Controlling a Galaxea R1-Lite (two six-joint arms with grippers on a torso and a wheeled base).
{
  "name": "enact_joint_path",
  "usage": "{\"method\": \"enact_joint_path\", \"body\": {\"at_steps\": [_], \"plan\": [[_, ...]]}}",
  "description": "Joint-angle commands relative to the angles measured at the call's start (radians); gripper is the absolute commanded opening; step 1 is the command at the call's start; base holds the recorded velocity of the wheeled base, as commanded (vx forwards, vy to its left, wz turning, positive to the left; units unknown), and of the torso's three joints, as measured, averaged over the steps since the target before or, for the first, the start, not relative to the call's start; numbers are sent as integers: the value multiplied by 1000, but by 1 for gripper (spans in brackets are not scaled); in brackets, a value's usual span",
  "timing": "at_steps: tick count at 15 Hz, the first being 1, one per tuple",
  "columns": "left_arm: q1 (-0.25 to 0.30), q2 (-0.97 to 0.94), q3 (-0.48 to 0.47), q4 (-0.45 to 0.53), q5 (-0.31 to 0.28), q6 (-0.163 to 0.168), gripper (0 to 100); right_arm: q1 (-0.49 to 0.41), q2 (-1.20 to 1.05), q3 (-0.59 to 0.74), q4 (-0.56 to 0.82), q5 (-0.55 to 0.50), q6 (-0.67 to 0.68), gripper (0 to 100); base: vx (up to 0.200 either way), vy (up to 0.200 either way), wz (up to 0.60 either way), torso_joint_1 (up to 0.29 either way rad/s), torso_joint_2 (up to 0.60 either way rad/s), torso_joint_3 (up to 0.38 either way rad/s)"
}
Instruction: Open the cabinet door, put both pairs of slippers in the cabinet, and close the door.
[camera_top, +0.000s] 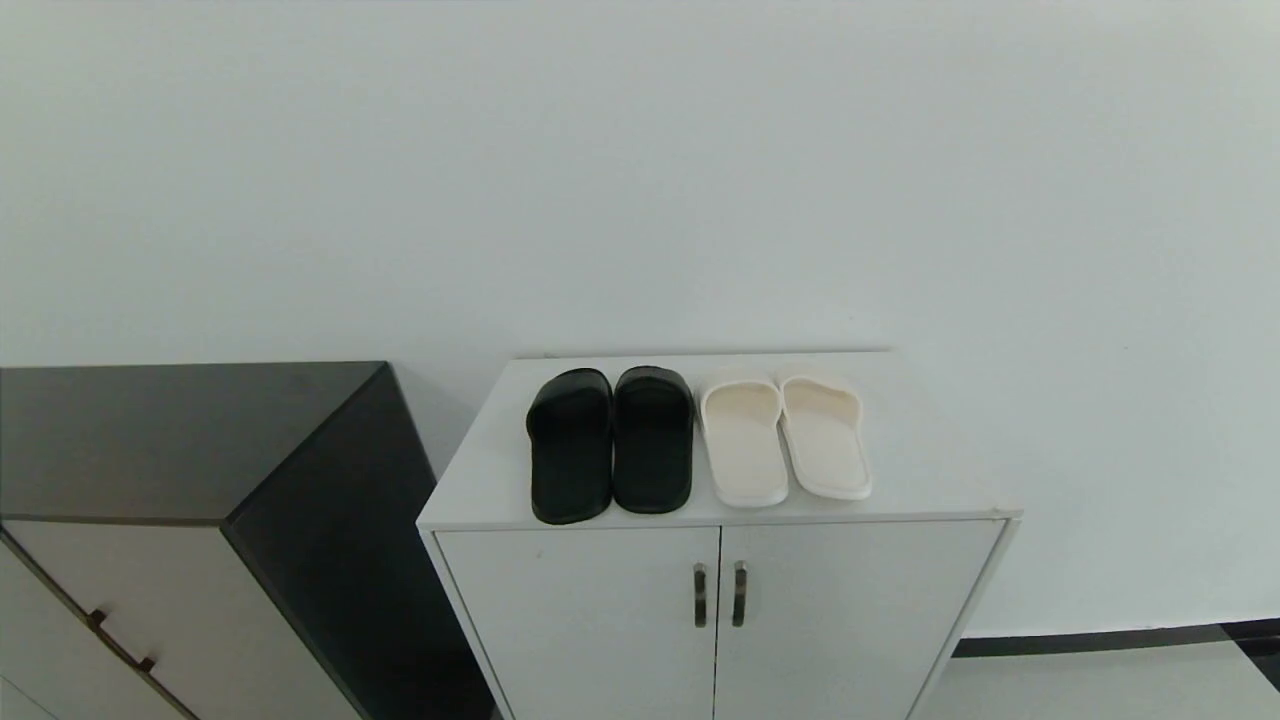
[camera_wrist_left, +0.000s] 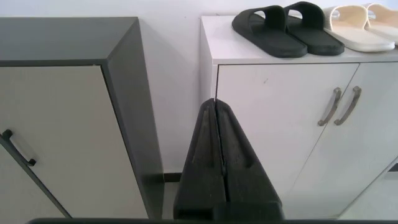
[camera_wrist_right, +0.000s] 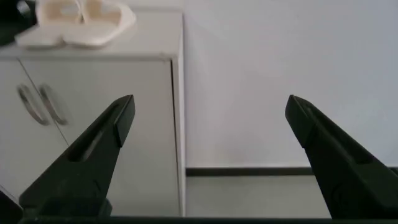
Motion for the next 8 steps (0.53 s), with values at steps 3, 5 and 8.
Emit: {"method": "enact_joint_path", "body": {"at_steps": [3, 5, 8], "plan": [[0, 0, 0, 1, -8, 39, 0, 8, 450, -332, 65, 152, 47, 100, 0, 0, 0, 0, 0, 0], [0, 0, 0, 2, -8, 39, 0, 102, 620, -331, -5, 199, 63, 100, 0, 0, 0, 0, 0, 0], [0, 0, 0, 2, -9, 44, 0, 448, 879, -371, -206, 74, 287, 100, 0, 0, 0, 0, 0, 0]]}}
